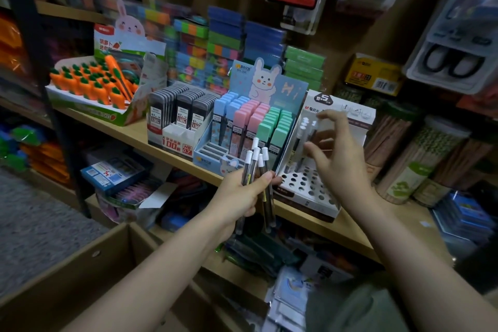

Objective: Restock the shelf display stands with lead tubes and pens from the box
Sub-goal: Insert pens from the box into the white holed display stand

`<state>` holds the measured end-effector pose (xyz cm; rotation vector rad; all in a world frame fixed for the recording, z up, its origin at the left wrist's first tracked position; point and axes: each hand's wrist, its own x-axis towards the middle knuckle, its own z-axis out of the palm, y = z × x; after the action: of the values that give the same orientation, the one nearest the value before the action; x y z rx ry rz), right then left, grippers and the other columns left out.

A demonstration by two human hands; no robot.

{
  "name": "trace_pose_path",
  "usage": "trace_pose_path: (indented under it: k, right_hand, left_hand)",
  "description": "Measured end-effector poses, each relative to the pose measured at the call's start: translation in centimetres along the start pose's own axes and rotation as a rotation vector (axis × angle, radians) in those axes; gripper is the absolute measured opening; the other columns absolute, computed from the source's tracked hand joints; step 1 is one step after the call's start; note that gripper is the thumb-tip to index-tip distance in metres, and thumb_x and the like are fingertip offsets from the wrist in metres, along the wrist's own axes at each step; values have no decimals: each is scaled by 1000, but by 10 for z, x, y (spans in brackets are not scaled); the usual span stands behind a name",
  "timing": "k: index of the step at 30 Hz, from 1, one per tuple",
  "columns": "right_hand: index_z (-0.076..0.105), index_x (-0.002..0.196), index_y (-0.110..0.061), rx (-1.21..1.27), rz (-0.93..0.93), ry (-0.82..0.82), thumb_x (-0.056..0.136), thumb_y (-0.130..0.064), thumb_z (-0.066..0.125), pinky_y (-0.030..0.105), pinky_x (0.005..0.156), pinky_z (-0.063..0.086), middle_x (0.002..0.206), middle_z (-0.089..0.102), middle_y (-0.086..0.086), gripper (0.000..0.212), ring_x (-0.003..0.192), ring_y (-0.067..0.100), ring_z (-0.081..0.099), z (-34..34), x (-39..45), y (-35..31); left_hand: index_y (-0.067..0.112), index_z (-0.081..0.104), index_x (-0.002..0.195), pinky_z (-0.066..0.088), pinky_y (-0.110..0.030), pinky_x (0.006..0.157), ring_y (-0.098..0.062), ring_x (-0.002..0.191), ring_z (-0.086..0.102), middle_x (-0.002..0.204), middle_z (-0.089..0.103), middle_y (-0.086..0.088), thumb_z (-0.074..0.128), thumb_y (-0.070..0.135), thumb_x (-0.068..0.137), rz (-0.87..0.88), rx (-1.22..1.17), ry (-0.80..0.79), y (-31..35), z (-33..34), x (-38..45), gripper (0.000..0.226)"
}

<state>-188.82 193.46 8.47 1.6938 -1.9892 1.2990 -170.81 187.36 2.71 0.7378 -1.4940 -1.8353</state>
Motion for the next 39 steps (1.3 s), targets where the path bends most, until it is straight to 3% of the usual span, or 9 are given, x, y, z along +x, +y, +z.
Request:
trace_pose_path:
  k: [9,13,17,19,21,24,27,36,39]
  right_hand:
    - [51,123,-30,-53,48,59,88,-26,68,14,68,48,107,50,-2,39,83,-3,54,2,-6,0]
    - [59,112,-30,188,57,191,87,-28,70,13,64,47,93,61,-10,27,73,3,57,-11,-7,-18]
    - [71,103,-34,381,129,-230,82,-33,72,17,64,54,86,72,-14,21,74,2,65,-10,-16,-38]
    - [71,107,-32,404,153,-312,80,-30,75,16,70,54,87,73,-9,28,79,1,67,-5,-18,-42]
    - [72,106,-29,452,188,-324,79,-24,77,20,73,55,85,73,-3,28,80,4,68,-4,-17,-44]
    - [70,107,-26,604,240,-291,80,-18,74,23,75,56,85,75,2,28,78,10,69,-6,-15,-44]
    - [63,112,-22,687,285,-257,80,-25,68,24,75,56,89,76,4,33,82,14,69,-11,-13,-42]
    - [67,109,-22,595,219,-181,80,-8,75,30,74,61,95,69,14,33,78,21,72,-10,-17,-45]
    - [65,106,-27,608,168,-14,81,-2,71,24,74,59,92,70,0,36,81,10,72,-25,-6,-37]
  left_hand:
    - [22,74,94,28,-18,41,-5,45,33,106,74,-3,68,38,87,-27,0,-33,0,-4,-1,18]
    - [4,64,111,28,-15,39,-3,44,35,104,74,0,70,35,86,-23,-23,-108,9,-4,-3,41]
    - [-1,62,112,27,-16,39,-5,44,35,85,74,3,72,33,84,-19,-25,-136,17,-4,-8,45]
    - [2,64,103,26,-18,38,-7,44,35,63,57,6,74,28,82,-25,-11,-100,17,-3,-9,35]
    - [9,65,94,25,-19,37,-7,44,34,63,49,2,74,27,83,-15,5,-88,18,-1,-9,23]
    - [7,66,105,25,-17,38,-6,43,33,86,72,1,66,31,89,1,-6,-121,20,-2,-11,29]
    - [5,62,115,24,-16,38,-6,44,30,107,73,-12,62,33,92,2,3,-141,18,-5,-11,36]
    - [10,68,103,25,-17,39,-6,45,34,84,71,-1,67,34,88,12,7,-115,9,-4,-12,28]
    - [19,72,103,25,-19,41,-8,50,34,77,63,-3,62,38,91,12,17,-68,9,-4,-10,24]
